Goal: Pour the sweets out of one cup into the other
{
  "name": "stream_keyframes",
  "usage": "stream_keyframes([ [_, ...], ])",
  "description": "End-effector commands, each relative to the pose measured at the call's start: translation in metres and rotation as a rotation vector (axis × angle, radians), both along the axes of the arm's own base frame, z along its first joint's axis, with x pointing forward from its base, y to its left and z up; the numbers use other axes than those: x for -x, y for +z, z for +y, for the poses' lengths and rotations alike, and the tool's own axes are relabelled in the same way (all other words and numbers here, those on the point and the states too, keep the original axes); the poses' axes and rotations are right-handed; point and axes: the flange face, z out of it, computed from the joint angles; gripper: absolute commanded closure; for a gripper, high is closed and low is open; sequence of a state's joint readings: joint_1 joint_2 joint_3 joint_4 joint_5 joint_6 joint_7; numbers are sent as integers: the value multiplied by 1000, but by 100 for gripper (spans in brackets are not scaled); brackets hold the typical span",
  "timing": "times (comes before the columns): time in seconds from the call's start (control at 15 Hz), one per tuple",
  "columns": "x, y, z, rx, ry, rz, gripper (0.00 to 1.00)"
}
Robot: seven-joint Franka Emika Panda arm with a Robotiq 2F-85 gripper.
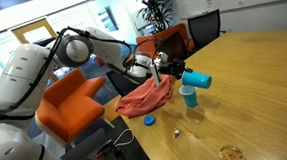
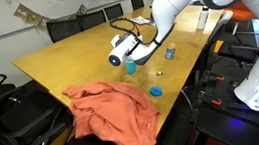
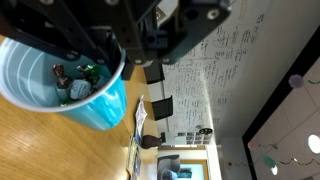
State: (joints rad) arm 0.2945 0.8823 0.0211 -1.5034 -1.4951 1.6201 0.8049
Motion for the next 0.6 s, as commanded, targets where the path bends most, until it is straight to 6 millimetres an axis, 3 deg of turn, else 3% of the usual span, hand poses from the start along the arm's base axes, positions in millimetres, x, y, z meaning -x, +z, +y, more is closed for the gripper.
stream_keyframes([
  [0.0, 0, -8, 7, 85, -12, 34, 99],
  [0.53, -5, -42, 11, 186, 3, 113, 99],
])
